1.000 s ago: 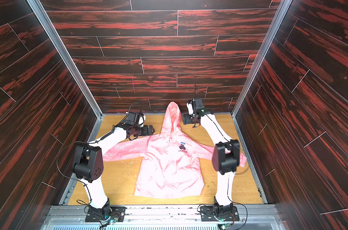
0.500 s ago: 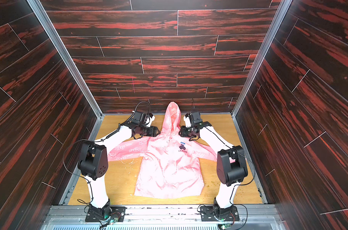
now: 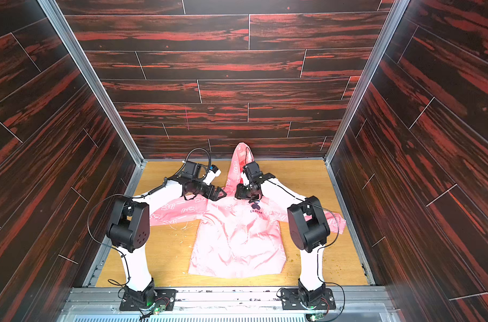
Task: Unzip the jacket
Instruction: Flatten out the jacket at the center of the board.
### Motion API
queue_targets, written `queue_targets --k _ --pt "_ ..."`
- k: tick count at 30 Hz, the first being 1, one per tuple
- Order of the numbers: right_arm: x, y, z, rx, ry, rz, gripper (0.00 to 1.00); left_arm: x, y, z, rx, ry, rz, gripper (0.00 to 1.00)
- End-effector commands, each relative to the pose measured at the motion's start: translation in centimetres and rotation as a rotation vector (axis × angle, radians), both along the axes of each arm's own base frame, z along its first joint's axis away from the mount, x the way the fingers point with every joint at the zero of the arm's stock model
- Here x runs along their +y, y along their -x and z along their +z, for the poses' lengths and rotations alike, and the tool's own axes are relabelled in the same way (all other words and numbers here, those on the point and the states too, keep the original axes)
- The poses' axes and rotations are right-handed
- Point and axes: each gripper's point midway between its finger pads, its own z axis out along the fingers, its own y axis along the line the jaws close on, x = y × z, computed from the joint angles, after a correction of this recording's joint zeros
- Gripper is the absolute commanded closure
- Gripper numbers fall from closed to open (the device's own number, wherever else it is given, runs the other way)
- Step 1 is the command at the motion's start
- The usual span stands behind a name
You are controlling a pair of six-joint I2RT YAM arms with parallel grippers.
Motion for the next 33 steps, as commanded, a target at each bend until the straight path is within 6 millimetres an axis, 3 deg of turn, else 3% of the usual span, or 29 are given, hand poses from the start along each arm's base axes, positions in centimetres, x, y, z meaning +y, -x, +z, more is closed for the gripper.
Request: queue_targets --k 1,4,5,12,24,33 --pt "2.0 0.3 -1.2 0.053 0.017 -0.001 0.53 0.1 1.0 1.5 0.004 0.044 -0.106 0.19" --pt "3.6 -0.2 -2.1 0.055 0.038 0.021 0.58 0.4 0.9 1.6 0.042 0.101 -0.093 0.33" --pt "3.9 -0.4 -2.6 0.062 0.045 0.02 0.59 0.6 0.9 1.5 0.048 0.103 -0.084 0.34" --pt "3.8 -2.0 -5.2 0.098 0.141 0.014 0.64 1.6 0.8 1.6 0.015 0.085 -0.054 0.34" --pt "2.6 -2.4 -7.0 0.126 0.294 0.021 0.65 2.2 -0.4 1.8 0.005 0.115 -0.007 0.35" --pt "3.0 -2.1 -8.0 0.141 0.335 0.053 0.65 2.4 -0.4 1.5 0.014 0.111 0.006 0.36"
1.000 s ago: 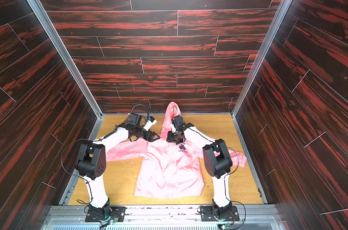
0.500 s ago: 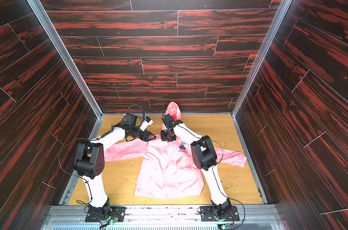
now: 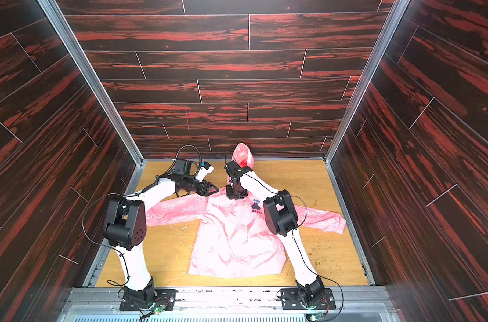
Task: Unzip the jacket
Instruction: Flatten out the jacket at the center of the board.
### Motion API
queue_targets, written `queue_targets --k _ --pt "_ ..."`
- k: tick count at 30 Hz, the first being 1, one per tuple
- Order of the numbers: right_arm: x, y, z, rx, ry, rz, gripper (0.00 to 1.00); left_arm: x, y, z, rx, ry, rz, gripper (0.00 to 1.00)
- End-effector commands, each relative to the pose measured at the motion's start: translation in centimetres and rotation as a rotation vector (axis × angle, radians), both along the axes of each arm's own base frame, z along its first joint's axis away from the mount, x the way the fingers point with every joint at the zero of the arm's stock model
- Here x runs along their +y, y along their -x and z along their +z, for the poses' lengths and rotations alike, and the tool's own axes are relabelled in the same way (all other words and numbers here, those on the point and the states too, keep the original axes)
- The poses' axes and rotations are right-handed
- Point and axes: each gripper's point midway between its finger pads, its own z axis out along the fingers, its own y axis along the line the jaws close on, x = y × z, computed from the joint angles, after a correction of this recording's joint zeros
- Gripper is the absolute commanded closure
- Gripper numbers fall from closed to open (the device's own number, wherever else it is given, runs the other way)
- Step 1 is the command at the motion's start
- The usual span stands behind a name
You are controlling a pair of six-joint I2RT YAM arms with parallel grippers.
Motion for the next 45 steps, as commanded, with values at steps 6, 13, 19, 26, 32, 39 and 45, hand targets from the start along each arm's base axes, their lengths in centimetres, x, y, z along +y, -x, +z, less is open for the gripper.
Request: queue_targets --k 6,13,19,26,32,39,45 --pt "-0.8 1.2 -2.6 0.05 0.132 0.048 0.7 0.3 0.3 0.7 -0.013 0.011 0.007 0.36" --pt "-1.6 1.6 -3.7 0.055 0.204 0.067 0.74 0.3 0.3 0.7 -0.016 0.013 0.016 0.38" --pt "-2.4 1.3 -3.7 0.032 0.256 0.092 0.77 0.6 0.3 0.4 -0.015 0.0 0.032 0.41" --pt "-2.0 0.7 -1.9 -0.001 0.24 0.104 0.91 1.3 -0.6 0.1 -0.026 -0.025 0.098 0.54" --pt "-1.3 0.4 1.3 -0.048 0.18 0.107 1.0 1.5 -1.0 0.2 -0.037 -0.026 0.132 0.62" --pt "-0.6 0.8 4.8 -0.061 0.039 0.11 1.0 2.1 -2.2 0.6 -0.044 0.005 0.23 0.75" --pt "-2.3 1.5 4.3 -0.013 0.049 0.033 0.89 2.6 -2.6 1.6 -0.061 0.033 0.299 0.53"
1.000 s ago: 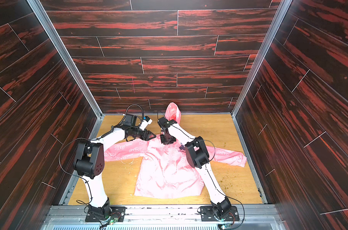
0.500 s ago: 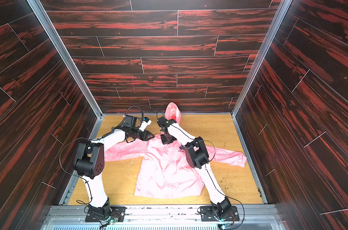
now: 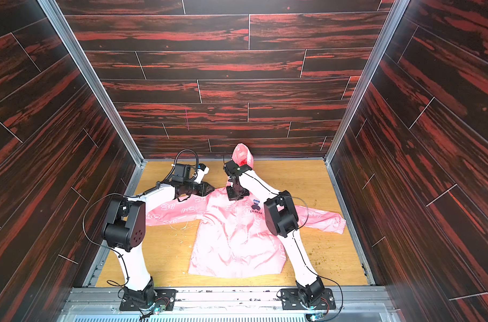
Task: Unzip the jacket
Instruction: Flatten out the jacket at the center of the board.
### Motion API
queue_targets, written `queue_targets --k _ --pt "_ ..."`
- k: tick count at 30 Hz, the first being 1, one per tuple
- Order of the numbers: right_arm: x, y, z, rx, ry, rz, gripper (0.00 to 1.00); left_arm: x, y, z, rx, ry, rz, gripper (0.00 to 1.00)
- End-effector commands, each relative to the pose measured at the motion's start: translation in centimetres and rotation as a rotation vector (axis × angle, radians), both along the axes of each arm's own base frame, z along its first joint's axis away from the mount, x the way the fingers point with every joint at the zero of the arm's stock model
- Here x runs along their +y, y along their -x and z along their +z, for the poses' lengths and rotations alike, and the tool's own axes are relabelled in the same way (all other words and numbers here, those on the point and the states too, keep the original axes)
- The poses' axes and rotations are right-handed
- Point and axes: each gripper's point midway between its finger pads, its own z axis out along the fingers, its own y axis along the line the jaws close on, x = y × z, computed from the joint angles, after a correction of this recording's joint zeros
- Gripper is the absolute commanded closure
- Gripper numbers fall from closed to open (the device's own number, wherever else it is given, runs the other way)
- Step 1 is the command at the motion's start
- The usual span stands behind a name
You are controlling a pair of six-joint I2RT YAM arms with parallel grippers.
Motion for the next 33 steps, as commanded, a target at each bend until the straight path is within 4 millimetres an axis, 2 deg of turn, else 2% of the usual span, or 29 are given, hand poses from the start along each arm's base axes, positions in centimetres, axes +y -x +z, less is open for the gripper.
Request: queue_targets --k 1,8,13,16,19,24,26,33 --pt "-0.7 0.2 1.9 -0.001 -0.034 -0.06 0.87 0.9 -0.9 3.8 -0.091 0.017 0.068 0.53" --pt "-0.3 -0.2 0.1 0.051 -0.066 -0.123 0.74 1.5 -0.5 4.1 -0.157 -0.026 0.066 0.35" --pt "0.0 -0.2 -1.3 0.079 -0.066 -0.14 0.69 0.9 0.1 4.0 -0.153 -0.003 0.025 0.34" --pt "-0.3 -0.3 -1.7 0.077 -0.051 -0.152 0.67 -0.4 0.7 3.9 -0.121 0.051 -0.031 0.37" --pt "-1.3 -0.8 -0.8 0.044 -0.051 -0.181 0.69 -2.7 1.5 3.9 -0.074 0.115 -0.096 0.43" --pt "-4.7 -1.3 1.5 -0.029 -0.07 -0.258 0.75 -6.5 3.1 2.4 0.005 0.107 -0.157 0.46" --pt "-5.7 -1.3 2.6 -0.057 -0.11 -0.269 0.75 -7.4 3.4 2.0 0.025 0.118 -0.16 0.46" --pt "-6.1 -0.4 4.8 -0.087 -0.172 -0.241 0.73 -9.3 2.9 0.1 0.146 0.136 -0.117 0.51"
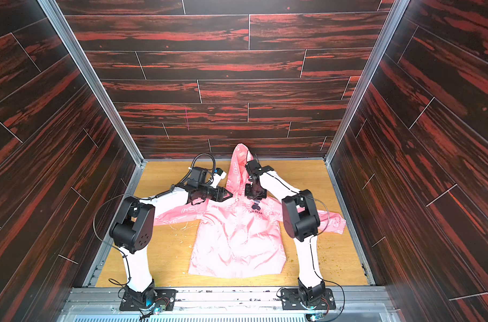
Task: Unzip the jacket
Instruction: Flatten out the jacket at the center of the board.
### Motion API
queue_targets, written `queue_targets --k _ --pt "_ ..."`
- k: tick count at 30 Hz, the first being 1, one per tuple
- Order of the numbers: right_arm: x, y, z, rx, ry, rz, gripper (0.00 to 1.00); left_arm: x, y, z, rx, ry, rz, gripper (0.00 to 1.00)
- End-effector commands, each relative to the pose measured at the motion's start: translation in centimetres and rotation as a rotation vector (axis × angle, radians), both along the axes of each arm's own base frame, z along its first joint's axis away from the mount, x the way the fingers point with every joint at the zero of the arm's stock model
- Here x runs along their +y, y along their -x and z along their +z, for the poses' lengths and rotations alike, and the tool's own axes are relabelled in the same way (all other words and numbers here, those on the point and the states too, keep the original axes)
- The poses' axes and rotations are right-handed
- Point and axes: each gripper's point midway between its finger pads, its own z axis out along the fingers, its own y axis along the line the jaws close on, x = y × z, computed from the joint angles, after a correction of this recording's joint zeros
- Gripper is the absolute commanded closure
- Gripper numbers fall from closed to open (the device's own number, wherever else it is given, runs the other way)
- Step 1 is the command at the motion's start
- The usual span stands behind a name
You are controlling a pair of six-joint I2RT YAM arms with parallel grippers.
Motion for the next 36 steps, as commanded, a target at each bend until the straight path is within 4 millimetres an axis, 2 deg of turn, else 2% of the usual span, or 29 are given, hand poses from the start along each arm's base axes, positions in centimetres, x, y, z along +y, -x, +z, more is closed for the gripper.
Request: queue_targets --k 1,6,10,12,18,24,31,36 --pt "1.3 0.2 3.1 -0.078 -0.068 0.025 0.73 -0.5 -0.7 -0.3 0.091 0.018 0.05 0.51" --pt "0.6 0.3 5.1 -0.124 -0.134 -0.009 0.73 -1.4 -0.8 -2.5 0.268 -0.004 0.165 0.54" --pt "-0.2 0.4 5.9 -0.142 -0.133 -0.016 0.72 -1.4 -0.7 -4.4 0.465 -0.007 0.283 0.54" --pt "-0.5 0.5 6.0 -0.141 -0.133 -0.017 0.72 -1.9 -0.2 -4.9 0.513 0.0 0.275 0.54" --pt "-1.0 1.0 5.8 -0.14 -0.126 -0.012 0.72 -1.7 0.6 -5.8 0.506 -0.095 0.269 0.52" --pt "-1.0 1.2 5.7 -0.145 -0.133 -0.007 0.72 -1.6 0.0 -6.2 0.505 -0.127 0.306 0.44" --pt "-0.8 1.2 5.4 -0.144 -0.139 0.001 0.72 -1.5 -1.6 -7.2 0.526 -0.127 0.411 0.44" --pt "-0.9 1.3 5.2 -0.144 -0.131 0.008 0.72 -2.0 -2.0 -8.5 0.549 -0.161 0.413 0.48"
